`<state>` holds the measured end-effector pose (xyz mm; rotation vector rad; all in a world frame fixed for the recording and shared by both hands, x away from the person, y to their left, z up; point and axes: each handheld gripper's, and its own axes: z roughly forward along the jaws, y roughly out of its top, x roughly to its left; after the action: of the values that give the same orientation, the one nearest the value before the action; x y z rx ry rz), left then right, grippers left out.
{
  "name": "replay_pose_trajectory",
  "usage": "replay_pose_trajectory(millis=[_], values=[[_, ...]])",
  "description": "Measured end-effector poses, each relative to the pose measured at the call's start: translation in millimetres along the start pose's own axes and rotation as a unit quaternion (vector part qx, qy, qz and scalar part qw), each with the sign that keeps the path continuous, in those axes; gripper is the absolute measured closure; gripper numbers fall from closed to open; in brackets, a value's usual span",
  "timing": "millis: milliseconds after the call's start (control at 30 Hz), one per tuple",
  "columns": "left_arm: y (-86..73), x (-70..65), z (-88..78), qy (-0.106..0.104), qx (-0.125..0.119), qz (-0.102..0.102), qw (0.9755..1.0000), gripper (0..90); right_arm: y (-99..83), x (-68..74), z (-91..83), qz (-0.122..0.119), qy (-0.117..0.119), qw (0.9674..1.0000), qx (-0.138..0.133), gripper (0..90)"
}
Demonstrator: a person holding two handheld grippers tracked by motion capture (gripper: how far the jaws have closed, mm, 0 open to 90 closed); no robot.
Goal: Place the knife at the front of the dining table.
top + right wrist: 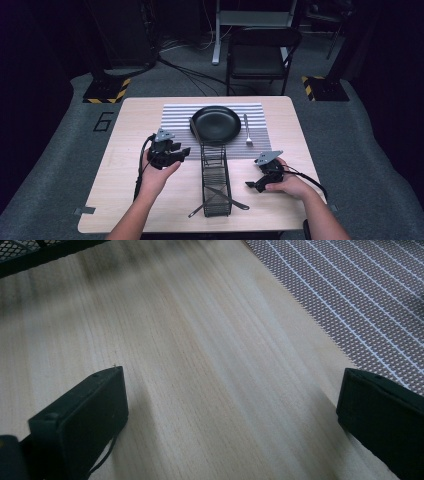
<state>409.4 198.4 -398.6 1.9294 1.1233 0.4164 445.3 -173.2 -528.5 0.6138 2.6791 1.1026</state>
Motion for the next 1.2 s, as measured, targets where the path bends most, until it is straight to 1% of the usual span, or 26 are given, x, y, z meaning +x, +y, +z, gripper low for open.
replay_pose_trajectory(millis=[33,233,333,467,500,633,767,800,933,1033,1100,1200], values=[[2.6,-2.7,1.8,-0.001,-0.002,0.001,1.0000,55.0,0.0,0.0,0.0,0.000,0.000,1.0000,0.000,0.0],[9.4,-8.8,8.6,-0.010,0.000,0.007,0.9999,55.9,0.0,0.0,0.0,0.000,0.000,1.0000,0.000,0.0],[10.5,-10.6,11.6,-0.011,-0.001,0.006,0.9999,56.3,0.0,0.0,0.0,0.000,0.000,1.0000,0.000,0.0],[13.0,-12.9,17.3,-0.016,0.005,0.009,0.9998,56.9,0.0,0.0,0.0,0.000,0.000,1.0000,0.000,0.0],[14.0,-14.0,20.2,-0.019,0.002,0.006,0.9998,57.3,0.0,0.0,0.0,0.000,0.000,1.0000,0.000,0.0],[14.7,-15.4,23.7,-0.020,0.001,0.006,0.9998,58.6,0.0,0.0,0.0,0.000,0.000,1.0000,0.000,0.0],[15.5,-17.3,27.2,-0.026,0.004,0.007,0.9996,60.4,0.0,0.0,0.0,0.000,0.000,1.0000,0.000,0.0],[15.6,-17.9,28.5,-0.025,0.000,0.005,0.9997,61.7,0.0,0.0,0.0,0.000,0.000,1.0000,0.000,0.0],[17.6,-19.5,31.2,-0.026,0.000,0.004,0.9997,63.3,0.1,0.2,0.0,0.002,0.000,1.0000,0.000,0.0],[19.6,-22.6,33.4,-0.025,-0.004,0.008,0.9996,64.4,0.0,0.0,0.0,0.000,0.000,1.0000,0.000,0.0],[20.1,-23.2,33.8,-0.023,-0.003,0.008,0.9997,64.8,0.1,0.2,0.0,0.002,0.000,1.0000,0.001,0.0],[20.8,-23.9,35.8,-0.028,-0.001,0.004,0.9996,67.4,0.1,0.2,0.0,0.002,0.000,1.0000,0.001,0.0]])
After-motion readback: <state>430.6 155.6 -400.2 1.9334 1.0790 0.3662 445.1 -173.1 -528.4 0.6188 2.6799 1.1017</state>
